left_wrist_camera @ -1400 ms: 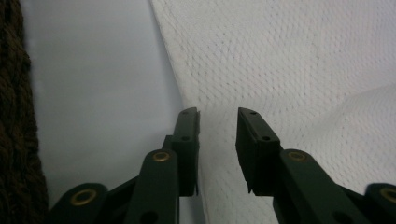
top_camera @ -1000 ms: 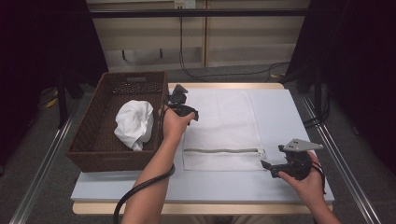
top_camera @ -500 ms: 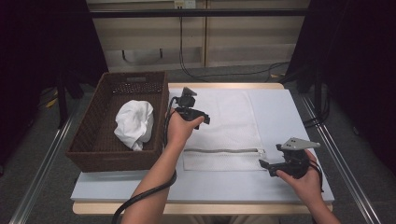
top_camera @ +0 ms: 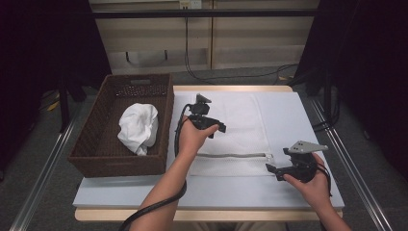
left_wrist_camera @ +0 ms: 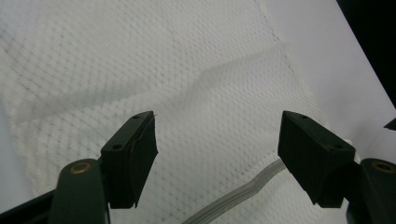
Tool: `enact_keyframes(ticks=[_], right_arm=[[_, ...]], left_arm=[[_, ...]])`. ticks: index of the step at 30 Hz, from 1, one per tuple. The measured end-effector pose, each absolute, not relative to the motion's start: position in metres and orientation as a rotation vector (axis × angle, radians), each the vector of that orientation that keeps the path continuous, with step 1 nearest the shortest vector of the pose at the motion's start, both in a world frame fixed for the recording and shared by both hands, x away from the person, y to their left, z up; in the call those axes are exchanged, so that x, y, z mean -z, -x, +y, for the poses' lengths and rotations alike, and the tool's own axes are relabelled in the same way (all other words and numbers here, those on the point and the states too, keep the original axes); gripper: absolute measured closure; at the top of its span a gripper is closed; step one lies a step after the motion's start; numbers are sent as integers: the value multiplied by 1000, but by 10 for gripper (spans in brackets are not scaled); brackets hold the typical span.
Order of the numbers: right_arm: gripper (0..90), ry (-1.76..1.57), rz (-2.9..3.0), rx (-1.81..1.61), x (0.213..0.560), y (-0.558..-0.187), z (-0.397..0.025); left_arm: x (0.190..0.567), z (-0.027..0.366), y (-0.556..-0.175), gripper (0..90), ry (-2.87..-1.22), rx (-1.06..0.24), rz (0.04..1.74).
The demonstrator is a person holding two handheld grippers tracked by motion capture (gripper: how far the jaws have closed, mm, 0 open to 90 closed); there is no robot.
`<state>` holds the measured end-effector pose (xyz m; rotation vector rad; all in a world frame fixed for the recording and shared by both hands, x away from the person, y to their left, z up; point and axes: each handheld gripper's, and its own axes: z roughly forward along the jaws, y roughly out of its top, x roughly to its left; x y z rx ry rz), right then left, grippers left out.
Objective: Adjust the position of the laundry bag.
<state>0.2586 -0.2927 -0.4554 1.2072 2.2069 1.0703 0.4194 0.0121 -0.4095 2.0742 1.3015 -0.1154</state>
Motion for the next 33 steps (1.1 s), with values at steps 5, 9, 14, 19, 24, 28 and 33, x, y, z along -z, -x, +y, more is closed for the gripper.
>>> enact_keyframes(ticks=[5, 9, 14, 19, 24, 28, 33], right_arm=[[79, -1198, 2206, -1068, 456, -260, -293], [79, -1204, 2202, -1069, 455, -259, -294], [80, -1223, 2191, -1066, 455, -258, -297], [81, -1231, 2177, -1057, 455, -256, -301], [81, -1243, 2171, -1054, 455, -254, -304], [81, -1250, 2170, -1054, 455, -253, -304], [81, -1245, 2166, -1053, 455, -253, -305]], left_arm=[[412, 7, -416, 270, -2098, 121, 1282], [415, 3, -414, 270, -2104, 142, 1263], [416, -2, -411, 265, -2094, 159, 1256], [415, -9, -406, 260, -2102, 190, 1223], [414, -18, -402, 254, -2108, 214, 1197], [415, -27, -399, 252, -2129, 236, 1168], [419, -37, -395, 251, -2132, 244, 1162]])
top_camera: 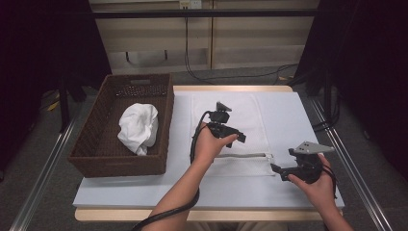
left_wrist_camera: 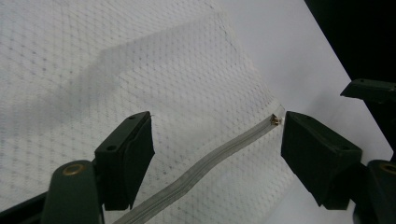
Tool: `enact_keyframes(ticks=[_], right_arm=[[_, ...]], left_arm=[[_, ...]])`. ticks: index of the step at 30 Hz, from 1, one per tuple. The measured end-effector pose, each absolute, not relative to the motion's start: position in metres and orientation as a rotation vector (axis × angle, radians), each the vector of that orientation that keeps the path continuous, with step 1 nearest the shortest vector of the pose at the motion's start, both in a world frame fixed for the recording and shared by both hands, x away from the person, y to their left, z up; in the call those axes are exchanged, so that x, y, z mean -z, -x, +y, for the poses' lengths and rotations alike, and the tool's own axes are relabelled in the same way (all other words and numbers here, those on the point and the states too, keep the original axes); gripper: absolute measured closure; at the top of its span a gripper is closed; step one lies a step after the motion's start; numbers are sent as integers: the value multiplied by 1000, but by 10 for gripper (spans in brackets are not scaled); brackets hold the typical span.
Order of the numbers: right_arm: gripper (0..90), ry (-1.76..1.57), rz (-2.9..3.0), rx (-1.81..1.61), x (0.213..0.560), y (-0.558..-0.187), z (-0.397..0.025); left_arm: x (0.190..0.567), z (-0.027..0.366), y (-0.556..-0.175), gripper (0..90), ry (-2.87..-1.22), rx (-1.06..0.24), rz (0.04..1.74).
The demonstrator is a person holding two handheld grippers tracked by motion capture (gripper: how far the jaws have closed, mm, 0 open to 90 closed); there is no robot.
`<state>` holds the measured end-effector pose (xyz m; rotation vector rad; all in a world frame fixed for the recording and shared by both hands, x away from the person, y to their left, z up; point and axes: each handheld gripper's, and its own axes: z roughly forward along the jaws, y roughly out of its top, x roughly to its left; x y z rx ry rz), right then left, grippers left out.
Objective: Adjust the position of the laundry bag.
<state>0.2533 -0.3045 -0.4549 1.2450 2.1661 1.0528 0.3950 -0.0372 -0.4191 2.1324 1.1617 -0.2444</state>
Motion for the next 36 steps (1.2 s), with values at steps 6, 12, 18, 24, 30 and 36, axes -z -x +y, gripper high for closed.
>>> enact_keyframes(ticks=[6, 12, 18, 24, 30, 36], right_arm=[[81, -1247, 2166, -1054, 455, -254, -305], [81, -1245, 2171, -1054, 455, -254, -305], [81, -1245, 2172, -1054, 456, -253, -305], [81, -1253, 2165, -1049, 457, -252, -308], [81, -1266, 2159, -1047, 457, -249, -312], [81, -1275, 2152, -1044, 457, -247, -314]], left_arm=[[426, -46, -392, 251, -2143, 266, 1151], [429, -55, -387, 251, -2159, 282, 1129], [432, -64, -385, 252, -2174, 305, 1108], [434, -73, -383, 256, -2177, 323, 1099], [435, -87, -378, 268, -2178, 336, 1083], [437, -98, -377, 294, -2200, 355, 1050]])
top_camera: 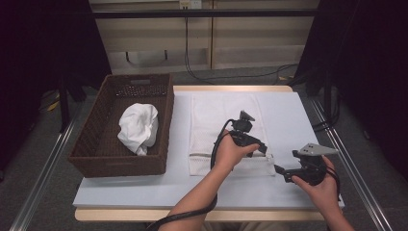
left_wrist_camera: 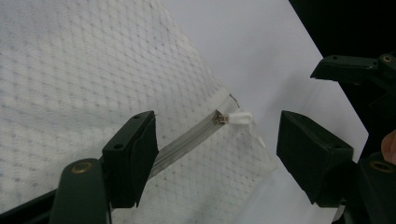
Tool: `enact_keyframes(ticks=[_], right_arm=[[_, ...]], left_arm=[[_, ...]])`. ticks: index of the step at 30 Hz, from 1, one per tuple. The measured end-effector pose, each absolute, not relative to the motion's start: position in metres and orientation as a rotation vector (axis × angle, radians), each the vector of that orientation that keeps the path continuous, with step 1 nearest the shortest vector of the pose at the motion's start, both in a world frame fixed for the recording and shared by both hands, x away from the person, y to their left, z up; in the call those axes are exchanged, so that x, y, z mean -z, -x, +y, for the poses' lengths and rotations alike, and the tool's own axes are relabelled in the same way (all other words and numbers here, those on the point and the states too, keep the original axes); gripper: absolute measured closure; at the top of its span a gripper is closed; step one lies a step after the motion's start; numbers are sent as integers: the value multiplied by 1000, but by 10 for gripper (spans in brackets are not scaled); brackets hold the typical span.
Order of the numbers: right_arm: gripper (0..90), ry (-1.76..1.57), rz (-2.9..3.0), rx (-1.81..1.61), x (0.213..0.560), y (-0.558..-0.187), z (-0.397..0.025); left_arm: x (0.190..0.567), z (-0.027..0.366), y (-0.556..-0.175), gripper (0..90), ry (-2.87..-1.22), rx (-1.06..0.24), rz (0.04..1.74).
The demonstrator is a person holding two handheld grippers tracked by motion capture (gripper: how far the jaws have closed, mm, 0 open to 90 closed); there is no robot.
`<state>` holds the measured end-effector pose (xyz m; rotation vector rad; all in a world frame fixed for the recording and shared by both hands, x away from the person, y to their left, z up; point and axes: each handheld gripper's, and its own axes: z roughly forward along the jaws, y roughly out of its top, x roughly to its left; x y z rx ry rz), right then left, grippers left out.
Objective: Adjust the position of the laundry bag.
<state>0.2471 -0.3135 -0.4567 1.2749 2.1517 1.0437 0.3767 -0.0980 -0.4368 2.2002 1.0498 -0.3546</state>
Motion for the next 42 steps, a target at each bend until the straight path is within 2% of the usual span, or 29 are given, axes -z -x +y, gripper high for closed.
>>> enact_keyframes(ticks=[23, 30, 42], right_arm=[[81, -1292, 2158, -1042, 460, -246, -317], [81, -1291, 2156, -1039, 460, -248, -318], [81, -1295, 2163, -1039, 460, -247, -317]], left_arm=[[437, -118, -380, 446, -2193, 362, 1001], [440, -126, -380, 635, -2264, 336, 955], [449, -142, -379, 856, -2268, 345, 975]])
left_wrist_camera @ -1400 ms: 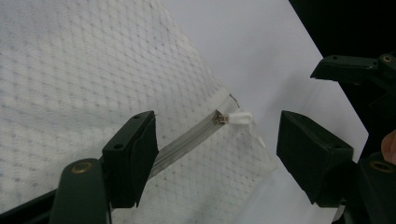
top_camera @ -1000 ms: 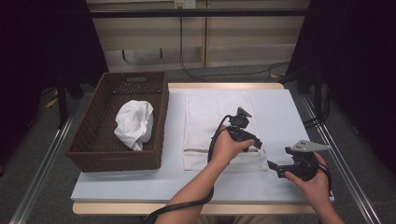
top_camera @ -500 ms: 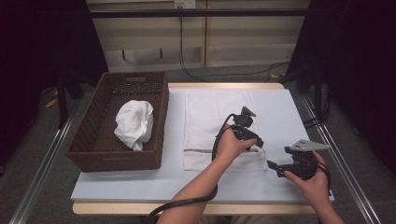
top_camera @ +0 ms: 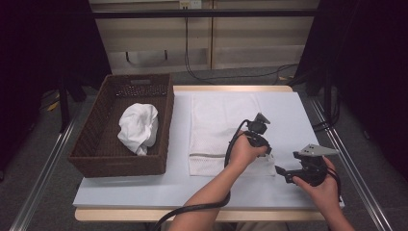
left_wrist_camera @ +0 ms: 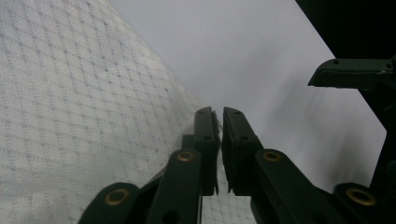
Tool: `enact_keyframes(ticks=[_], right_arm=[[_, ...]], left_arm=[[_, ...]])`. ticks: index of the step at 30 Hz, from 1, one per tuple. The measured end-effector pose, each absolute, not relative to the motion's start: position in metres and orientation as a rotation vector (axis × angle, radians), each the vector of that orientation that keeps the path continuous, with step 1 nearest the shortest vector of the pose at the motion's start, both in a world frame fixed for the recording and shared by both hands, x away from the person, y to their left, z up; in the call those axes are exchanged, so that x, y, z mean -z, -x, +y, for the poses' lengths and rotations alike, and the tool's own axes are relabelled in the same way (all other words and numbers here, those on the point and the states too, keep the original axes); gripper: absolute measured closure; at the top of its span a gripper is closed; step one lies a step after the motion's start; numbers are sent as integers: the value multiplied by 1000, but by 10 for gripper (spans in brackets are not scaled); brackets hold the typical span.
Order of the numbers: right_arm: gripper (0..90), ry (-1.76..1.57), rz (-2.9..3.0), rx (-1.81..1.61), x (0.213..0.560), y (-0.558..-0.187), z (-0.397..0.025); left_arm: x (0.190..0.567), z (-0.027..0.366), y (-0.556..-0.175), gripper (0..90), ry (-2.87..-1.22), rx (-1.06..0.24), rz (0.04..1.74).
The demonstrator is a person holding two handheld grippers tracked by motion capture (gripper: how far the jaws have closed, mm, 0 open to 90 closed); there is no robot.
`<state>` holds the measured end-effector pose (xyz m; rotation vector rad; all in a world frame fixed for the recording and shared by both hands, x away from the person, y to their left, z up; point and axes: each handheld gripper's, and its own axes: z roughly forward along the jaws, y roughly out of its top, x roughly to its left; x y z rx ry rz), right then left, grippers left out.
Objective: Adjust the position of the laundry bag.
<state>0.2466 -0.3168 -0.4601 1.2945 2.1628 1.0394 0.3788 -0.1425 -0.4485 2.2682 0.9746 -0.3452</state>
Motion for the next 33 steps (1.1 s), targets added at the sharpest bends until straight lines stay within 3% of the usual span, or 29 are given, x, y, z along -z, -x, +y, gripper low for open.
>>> enact_keyframes(ticks=[8, 18, 27, 33], right_arm=[[81, -1285, 2158, -1032, 459, -245, -318], [80, -1295, 2149, -1028, 458, -241, -320], [80, -1275, 2164, -1029, 459, -247, -315], [80, -1277, 2172, -1025, 459, -249, -312]], left_arm=[[457, -153, -376, 868, -2260, 406, 976], [452, -131, -376, 859, -2281, 392, 992], [447, -105, -378, 713, -2244, 356, 1060], [458, -98, -375, 698, -2215, 397, 1081]])
